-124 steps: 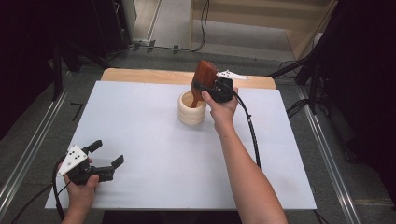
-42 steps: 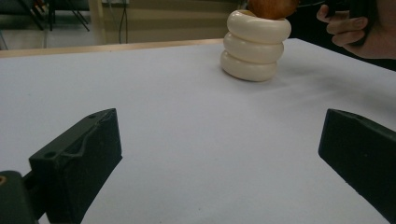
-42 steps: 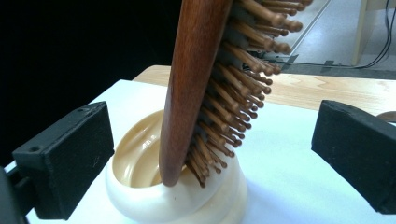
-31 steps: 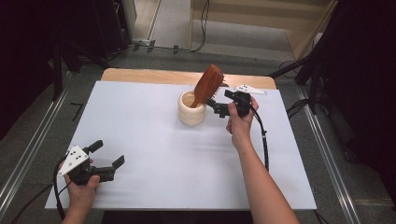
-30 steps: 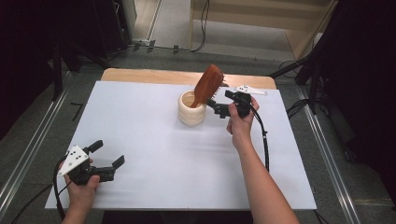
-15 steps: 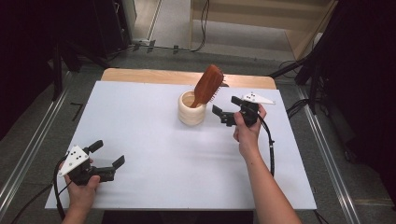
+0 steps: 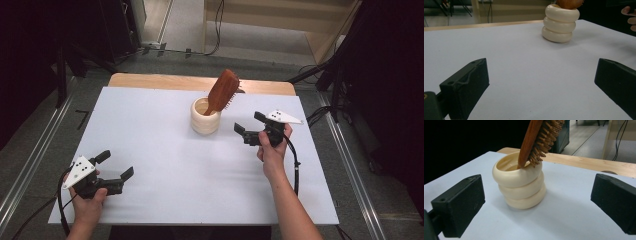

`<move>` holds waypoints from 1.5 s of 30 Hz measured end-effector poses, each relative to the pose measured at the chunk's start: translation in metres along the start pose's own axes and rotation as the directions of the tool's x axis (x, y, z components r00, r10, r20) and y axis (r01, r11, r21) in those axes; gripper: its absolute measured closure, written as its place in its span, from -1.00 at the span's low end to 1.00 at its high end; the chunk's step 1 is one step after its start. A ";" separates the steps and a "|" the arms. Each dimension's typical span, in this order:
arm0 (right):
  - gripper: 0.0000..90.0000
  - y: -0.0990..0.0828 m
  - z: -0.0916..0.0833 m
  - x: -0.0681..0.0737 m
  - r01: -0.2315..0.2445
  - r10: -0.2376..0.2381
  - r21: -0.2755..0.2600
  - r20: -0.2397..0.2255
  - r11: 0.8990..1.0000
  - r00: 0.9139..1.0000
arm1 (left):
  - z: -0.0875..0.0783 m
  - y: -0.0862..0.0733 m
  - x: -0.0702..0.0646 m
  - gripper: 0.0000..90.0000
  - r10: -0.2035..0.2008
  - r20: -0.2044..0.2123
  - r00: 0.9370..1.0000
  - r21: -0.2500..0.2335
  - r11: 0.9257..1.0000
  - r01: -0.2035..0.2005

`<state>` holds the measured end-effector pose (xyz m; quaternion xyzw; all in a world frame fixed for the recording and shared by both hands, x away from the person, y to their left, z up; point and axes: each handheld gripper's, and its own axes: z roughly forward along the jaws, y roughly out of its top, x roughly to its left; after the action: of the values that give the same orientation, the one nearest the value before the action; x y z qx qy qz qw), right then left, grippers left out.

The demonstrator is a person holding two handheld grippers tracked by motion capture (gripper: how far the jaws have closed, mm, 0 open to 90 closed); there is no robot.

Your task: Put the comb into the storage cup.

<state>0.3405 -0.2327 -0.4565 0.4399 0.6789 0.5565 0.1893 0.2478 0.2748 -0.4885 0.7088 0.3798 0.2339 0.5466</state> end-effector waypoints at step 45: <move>-1.00 -0.052 -0.092 -0.015 0.048 -0.046 -0.030 0.064 0.998 0.997 | 0.001 0.000 -0.001 -1.00 0.005 -0.011 1.000 0.005 1.000 -0.005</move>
<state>0.2600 -0.2984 -0.4798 0.4382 0.6739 0.5484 0.2307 0.2478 0.2735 -0.4889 0.7096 0.3816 0.2383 0.5423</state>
